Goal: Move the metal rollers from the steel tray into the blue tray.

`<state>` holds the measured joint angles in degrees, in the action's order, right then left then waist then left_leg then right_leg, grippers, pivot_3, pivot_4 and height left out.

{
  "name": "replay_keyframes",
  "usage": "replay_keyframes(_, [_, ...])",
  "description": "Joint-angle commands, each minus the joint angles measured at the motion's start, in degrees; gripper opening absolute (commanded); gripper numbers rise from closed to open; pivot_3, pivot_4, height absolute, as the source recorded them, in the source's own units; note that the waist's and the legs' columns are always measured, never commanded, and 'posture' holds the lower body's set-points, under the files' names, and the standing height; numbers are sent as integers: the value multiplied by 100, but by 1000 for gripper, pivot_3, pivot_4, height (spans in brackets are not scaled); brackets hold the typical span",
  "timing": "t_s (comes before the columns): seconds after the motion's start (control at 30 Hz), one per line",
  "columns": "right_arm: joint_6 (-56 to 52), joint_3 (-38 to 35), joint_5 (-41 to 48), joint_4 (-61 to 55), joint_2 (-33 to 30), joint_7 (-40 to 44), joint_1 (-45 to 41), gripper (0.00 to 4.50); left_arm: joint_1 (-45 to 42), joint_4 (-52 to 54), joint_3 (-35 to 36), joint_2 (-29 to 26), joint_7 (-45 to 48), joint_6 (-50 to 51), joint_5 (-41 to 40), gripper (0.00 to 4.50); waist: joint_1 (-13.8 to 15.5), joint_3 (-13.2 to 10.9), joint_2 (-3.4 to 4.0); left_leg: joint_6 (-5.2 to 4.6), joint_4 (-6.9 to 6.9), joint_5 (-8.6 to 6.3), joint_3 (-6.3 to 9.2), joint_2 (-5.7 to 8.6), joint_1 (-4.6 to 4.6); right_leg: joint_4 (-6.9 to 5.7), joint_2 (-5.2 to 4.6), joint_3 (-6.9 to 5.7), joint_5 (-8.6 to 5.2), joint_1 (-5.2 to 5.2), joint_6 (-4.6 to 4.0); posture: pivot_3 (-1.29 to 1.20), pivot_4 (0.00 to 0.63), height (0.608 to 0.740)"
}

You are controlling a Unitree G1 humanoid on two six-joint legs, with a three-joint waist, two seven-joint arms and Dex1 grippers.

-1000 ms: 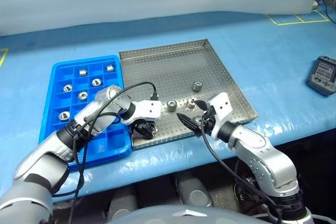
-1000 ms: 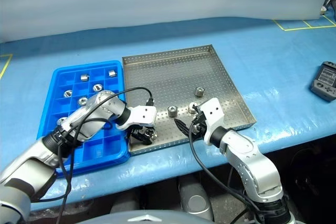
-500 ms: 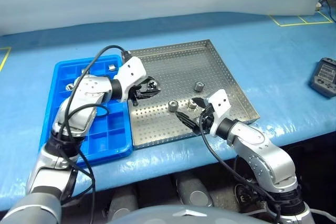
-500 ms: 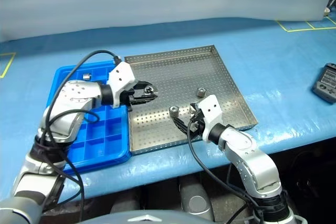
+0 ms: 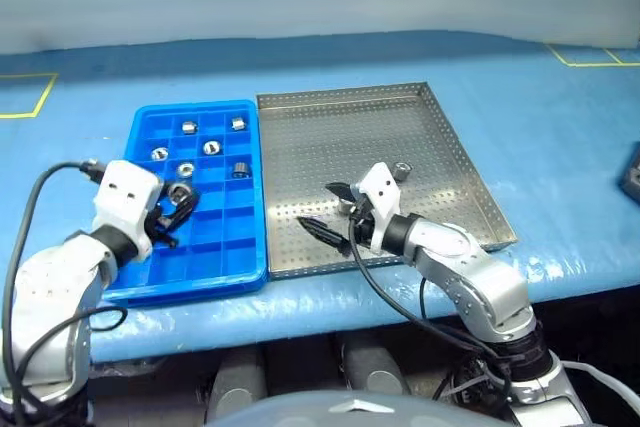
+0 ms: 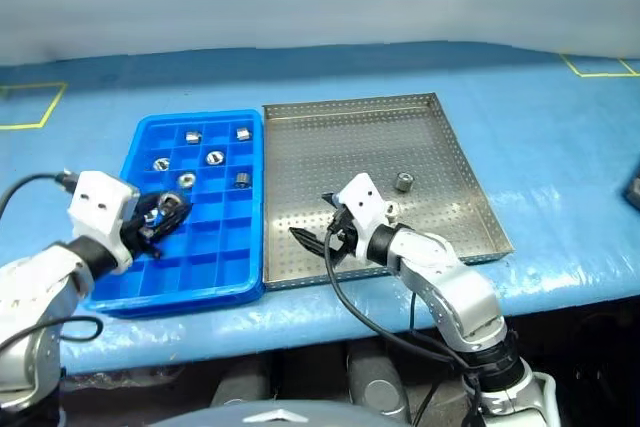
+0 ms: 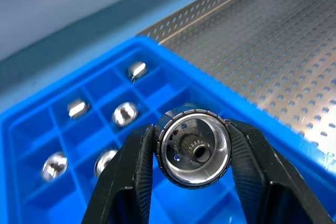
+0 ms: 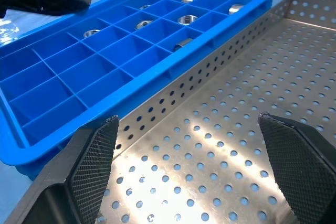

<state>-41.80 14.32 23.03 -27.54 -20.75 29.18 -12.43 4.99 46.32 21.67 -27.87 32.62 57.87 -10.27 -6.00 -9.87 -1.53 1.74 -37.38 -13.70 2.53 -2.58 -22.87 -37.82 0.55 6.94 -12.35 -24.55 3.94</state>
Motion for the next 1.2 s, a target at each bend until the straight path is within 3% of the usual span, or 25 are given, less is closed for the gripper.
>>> replay_keyframes(0.03, [17,119,-13,-113,-52,146,-88,4500,262,462,85,267,-426,81,-32,1799,89,0,0,0,-3,0,-3,1,1,0,-2,1,-5,2,-9,27,150,740])
replay_keyframes(0.27, [-10,270,-45,-136,-130,264,-154,4500,547,103,-172,612,-945,-112,5,1799,191,1,-2,0,-21,0,-6,0,2,-3,-1,2,-4,8,-13,25,150,740])
replay_keyframes(0.7, [3,107,38,-513,-218,172,76,4500,346,-558,-402,435,-1020,-81,-162,1799,112,1,-1,0,-19,-1,-9,-1,-2,-1,-1,3,-4,3,-14,-72,150,740])
replay_keyframes(0.97, [31,-2,9,-723,-262,85,272,4500,-90,-726,-628,188,-943,-183,-319,4125,-63,1,-2,1,-20,-1,-11,-1,-2,0,-2,5,-4,2,-14,-127,150,740])
replay_keyframes(1.2, [45,-242,-28,-842,-346,-66,478,4500,-929,-751,-563,-232,-696,-227,-651,4125,-227,1,-2,1,-18,-1,-9,-1,-2,-3,1,4,-3,1,-12,-154,150,740])
